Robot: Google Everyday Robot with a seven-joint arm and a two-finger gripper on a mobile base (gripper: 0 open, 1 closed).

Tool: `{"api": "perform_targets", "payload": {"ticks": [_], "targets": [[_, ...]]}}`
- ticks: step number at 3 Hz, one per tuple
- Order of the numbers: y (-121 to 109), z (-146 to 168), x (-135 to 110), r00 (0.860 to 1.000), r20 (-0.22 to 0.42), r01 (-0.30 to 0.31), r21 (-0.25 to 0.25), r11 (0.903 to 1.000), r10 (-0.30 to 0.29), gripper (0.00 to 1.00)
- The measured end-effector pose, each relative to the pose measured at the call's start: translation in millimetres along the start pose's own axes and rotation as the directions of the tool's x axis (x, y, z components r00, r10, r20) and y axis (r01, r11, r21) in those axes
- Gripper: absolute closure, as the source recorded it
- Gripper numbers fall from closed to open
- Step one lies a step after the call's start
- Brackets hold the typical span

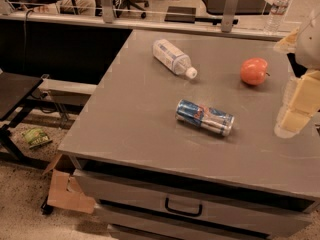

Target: Move redbull can near blue plastic bottle

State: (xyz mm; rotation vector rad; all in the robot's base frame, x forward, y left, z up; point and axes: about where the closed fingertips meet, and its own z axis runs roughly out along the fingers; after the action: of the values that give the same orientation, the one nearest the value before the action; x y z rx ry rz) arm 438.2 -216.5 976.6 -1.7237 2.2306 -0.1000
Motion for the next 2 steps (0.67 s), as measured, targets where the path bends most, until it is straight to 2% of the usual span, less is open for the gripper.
{"api": "perform_targets", "payload": {"ticks": [1, 2], "targets": [[0.0, 0.0, 0.0, 1.000, 0.000, 0.000, 0.000, 1.0000, 0.000, 0.00], [3.1, 8.6, -3.4, 0.996, 0.083, -0.028, -0.010, 0.9996, 0.029, 0.00]]}}
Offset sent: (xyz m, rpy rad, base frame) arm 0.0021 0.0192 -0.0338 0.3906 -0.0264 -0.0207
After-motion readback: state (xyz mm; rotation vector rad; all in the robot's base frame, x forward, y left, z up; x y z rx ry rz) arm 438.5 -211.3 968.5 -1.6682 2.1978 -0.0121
